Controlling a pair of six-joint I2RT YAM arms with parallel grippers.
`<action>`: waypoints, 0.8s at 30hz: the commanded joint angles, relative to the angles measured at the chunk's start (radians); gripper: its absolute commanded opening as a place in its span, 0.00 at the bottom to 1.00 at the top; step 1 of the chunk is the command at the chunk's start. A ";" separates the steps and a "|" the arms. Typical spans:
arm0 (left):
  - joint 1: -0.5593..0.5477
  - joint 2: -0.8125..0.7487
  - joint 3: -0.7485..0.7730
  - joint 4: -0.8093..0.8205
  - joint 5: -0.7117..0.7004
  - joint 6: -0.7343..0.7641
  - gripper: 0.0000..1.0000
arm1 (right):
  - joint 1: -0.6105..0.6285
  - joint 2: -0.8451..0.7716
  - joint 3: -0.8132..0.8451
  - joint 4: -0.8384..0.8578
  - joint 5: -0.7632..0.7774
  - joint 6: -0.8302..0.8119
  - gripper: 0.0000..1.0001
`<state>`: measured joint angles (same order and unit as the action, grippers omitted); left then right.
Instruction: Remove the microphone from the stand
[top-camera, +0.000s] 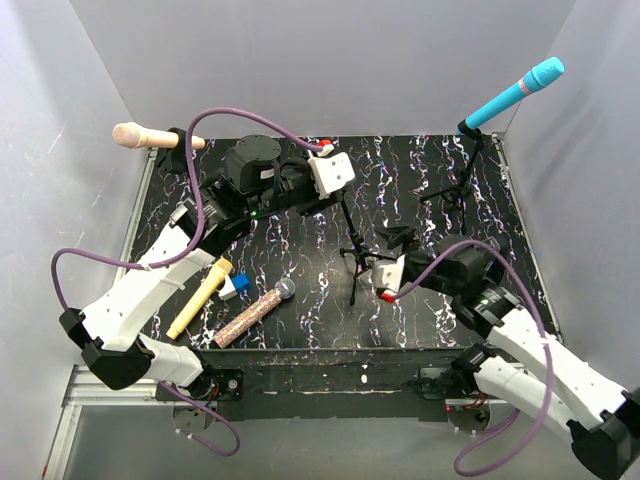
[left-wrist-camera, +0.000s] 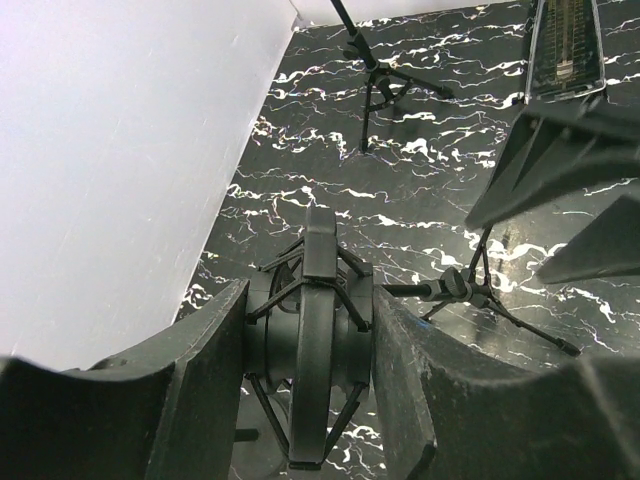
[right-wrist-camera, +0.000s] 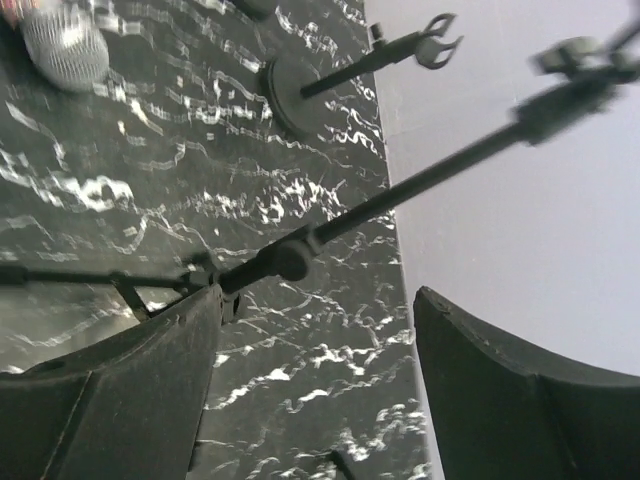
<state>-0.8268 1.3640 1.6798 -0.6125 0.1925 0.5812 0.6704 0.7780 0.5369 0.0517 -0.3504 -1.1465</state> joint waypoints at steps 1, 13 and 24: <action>-0.003 -0.034 0.001 0.048 0.013 -0.044 0.00 | 0.001 -0.042 0.199 -0.401 0.026 0.607 0.82; -0.003 -0.034 0.003 0.046 0.016 -0.041 0.00 | -0.247 0.354 0.475 -0.530 -0.287 1.453 0.69; -0.003 -0.028 0.006 0.040 0.012 -0.040 0.00 | -0.344 0.601 0.566 -0.385 -0.558 1.668 0.65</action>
<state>-0.8268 1.3640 1.6764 -0.6022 0.1879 0.5751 0.3229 1.3491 1.0290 -0.3996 -0.7799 0.4328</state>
